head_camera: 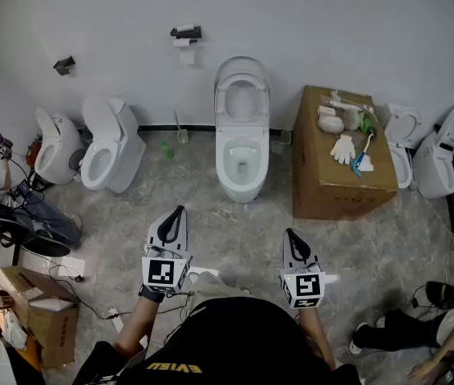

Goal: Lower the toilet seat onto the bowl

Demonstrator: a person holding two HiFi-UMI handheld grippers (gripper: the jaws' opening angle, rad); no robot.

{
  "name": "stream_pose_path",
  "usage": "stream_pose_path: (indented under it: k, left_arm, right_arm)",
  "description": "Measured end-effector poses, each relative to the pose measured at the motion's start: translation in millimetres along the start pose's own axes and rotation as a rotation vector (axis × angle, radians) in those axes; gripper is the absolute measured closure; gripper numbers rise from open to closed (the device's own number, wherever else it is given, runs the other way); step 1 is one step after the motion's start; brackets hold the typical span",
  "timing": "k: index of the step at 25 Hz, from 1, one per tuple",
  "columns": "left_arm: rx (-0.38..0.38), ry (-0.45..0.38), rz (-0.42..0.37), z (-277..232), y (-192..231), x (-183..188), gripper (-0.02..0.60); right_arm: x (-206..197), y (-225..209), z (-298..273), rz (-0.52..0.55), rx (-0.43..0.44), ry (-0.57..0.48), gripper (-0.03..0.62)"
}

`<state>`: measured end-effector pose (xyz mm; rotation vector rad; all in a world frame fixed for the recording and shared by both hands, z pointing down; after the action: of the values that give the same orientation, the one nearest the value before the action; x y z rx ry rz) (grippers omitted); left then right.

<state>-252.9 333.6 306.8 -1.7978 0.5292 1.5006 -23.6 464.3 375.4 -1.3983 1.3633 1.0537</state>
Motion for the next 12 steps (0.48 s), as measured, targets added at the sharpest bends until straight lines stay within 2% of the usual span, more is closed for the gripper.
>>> stream_pose_path:
  k: [3,6,10,12]
  left_arm:
    - [0.005,-0.040,0.038,-6.9,-3.4,9.7,0.569]
    - [0.013,-0.053,0.005,-14.6,-10.3,17.0,0.569]
    - [-0.049,-0.068,-0.021,-18.0,-40.3,19.3,0.569]
    - [-0.066,-0.066,-0.038,-14.6,-47.0,15.5,0.569]
  right_arm:
    - [10.8,-8.0,-9.2,0.039,0.001,-0.019,0.602]
    - [22.0,-14.0,-19.2,0.097,0.007,-0.045,0.602]
    - [27.0,-10.0,-16.2,0.256,-0.009,-0.036,0.600]
    - [27.2,0.8,-17.3,0.235,0.014,-0.047,0.600]
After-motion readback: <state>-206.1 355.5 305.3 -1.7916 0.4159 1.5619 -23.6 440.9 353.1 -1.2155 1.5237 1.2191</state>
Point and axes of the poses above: the fingertips, and each gripper's own axes: z backward along the fingers, y to its left, x out of its top, the point moved 1 cm from there along z, backward along the fingers, and after that the axes turned 5 degrees about -z, right-handed, at the moved point
